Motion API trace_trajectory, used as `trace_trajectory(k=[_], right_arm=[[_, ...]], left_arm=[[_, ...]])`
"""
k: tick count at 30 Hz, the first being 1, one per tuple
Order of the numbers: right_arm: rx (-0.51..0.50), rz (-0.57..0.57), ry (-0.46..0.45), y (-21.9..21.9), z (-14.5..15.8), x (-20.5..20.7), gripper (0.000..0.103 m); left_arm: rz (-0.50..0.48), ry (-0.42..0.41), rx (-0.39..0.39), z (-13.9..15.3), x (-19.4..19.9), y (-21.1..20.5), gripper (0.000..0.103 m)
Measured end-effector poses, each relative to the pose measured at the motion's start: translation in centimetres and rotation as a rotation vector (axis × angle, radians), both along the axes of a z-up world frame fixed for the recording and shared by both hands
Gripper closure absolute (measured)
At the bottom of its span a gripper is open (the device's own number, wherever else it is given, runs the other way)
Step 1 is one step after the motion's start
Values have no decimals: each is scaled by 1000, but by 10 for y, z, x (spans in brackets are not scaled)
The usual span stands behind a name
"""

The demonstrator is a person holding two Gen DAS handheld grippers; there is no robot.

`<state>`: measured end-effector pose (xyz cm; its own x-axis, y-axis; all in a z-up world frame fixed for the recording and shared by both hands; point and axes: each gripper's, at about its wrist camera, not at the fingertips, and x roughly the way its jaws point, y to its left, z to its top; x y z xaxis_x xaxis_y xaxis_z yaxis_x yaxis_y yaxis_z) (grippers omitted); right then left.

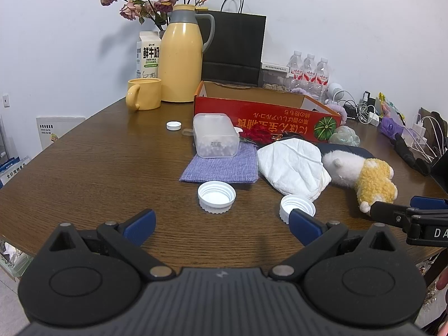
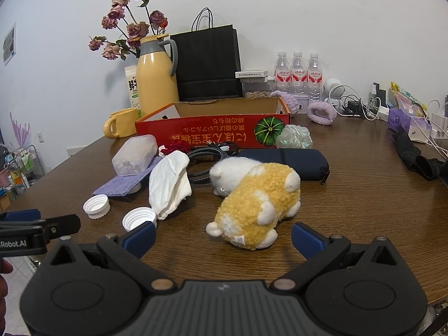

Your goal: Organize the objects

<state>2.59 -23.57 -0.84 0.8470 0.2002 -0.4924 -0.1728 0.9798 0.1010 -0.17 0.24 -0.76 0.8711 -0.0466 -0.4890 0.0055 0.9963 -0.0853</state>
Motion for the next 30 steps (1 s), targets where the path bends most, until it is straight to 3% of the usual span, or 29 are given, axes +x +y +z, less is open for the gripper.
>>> trace_trajectory(k=[13,22,30], right_arm=[[-41,37,-42,-18,-12,13,0],[-137,271,-68,-45,-8,50,0],[-187,457,-58,-42,-7,76,0]], left_arm=[[38,43,7,-8,12,7,0],[81,111,46,-17,43,12,0],[94,141,53,-21,71,12,0]])
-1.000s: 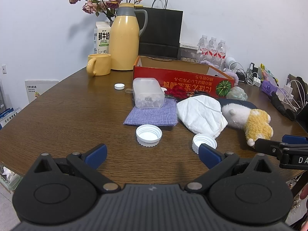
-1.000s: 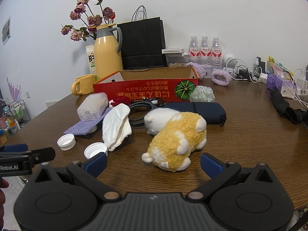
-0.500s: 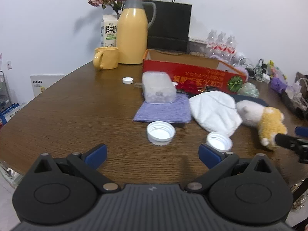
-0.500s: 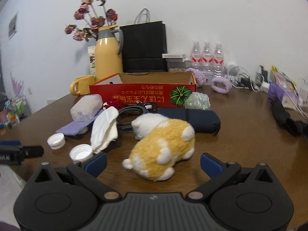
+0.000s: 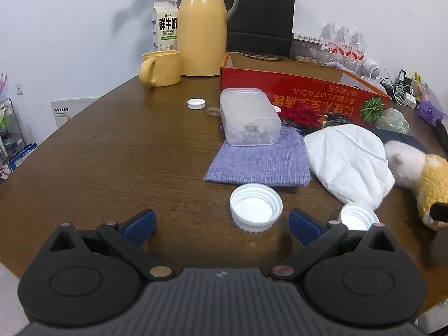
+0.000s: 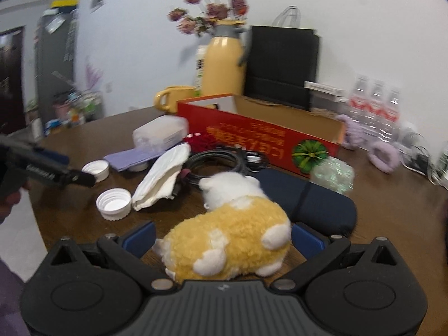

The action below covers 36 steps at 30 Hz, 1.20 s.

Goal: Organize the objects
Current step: 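Grasp a white bottle cap with the left tool while the right tool grasps the yellow plush toy, then carry the cap with the left tool into the cardboard box while the right tool drops the plush toy in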

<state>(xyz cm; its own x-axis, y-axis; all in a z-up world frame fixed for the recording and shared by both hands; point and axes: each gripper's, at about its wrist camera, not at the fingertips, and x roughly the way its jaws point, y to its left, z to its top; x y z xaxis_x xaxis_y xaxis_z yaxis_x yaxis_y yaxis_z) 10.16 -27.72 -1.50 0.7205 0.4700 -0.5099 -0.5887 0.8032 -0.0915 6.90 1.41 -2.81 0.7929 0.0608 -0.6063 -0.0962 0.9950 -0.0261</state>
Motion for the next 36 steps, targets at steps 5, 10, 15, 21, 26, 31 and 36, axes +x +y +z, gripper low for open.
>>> trace_trajectory(k=[5,10,15,21,26,31,36], right_arm=[[-18,20,24,4,-5,12,0],[-26,4,30,6,-9,12,0],[-28,-40,26,10,-10,10,0],[24,-109,17,8,-7,3,14],[42,-142,0,10,-5,-5,18],[65,-169,-37,12,6,-10,19],[102,-182,-95,16,27,-1,19]], left_arm=[[-15,-7,0,-2,9,-3,2],[-47,-37,35,-2,11,-10,39],[-51,-50,30,0,9,-10,62],[-44,-70,12,3,2,-4,62],[-52,-104,-2,11,-2,0,62],[-82,-154,-8,25,-3,-3,62],[-113,-210,-12,46,13,-9,62]])
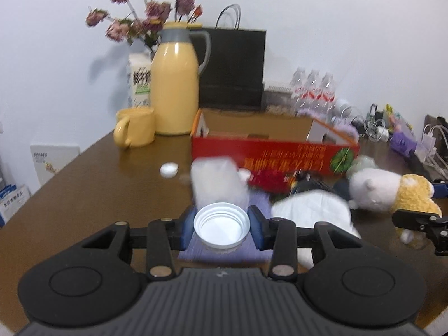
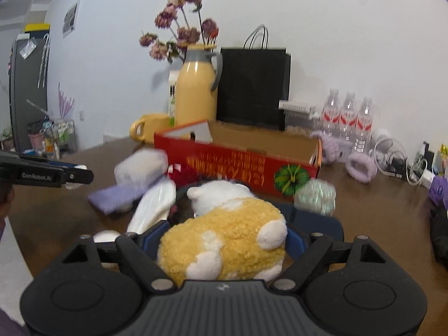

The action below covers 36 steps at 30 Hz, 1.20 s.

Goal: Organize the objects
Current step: 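Carry the cap with the left tool into the cardboard box while the right tool drops the plush toy in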

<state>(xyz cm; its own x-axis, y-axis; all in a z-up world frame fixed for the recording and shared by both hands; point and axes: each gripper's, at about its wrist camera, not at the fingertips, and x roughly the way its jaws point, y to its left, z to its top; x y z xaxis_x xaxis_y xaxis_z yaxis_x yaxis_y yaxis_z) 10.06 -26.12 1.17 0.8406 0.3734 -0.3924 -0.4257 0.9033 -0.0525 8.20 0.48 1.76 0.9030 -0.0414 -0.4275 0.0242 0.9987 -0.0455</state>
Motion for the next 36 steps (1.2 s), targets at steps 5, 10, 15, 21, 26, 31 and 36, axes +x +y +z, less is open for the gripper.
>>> trace_trajectory(k=[5,10,15,21,26,31,36], right_arm=[[47,-26,-55,11,24,28,19],[100,-72,-93,24,45,72,19],[149,-148,-89,32,53,135,19],[152,-239,-44,33,42,207,19],[94,-278,14,34,22,246,19],[32,-290,71,37,6,262,19],[-19,-294,124,40,-3,266,12]], left_arm=[[-17,-55,-8,25,34,-12,62],[-21,-88,-23,46,78,-22,62],[-6,-100,-34,58,134,-28,62],[29,-70,-36,54,201,-30,62],[37,27,-43,41,252,-29,62],[25,75,-12,25,273,-30,62],[-4,88,29,17,273,-34,18]])
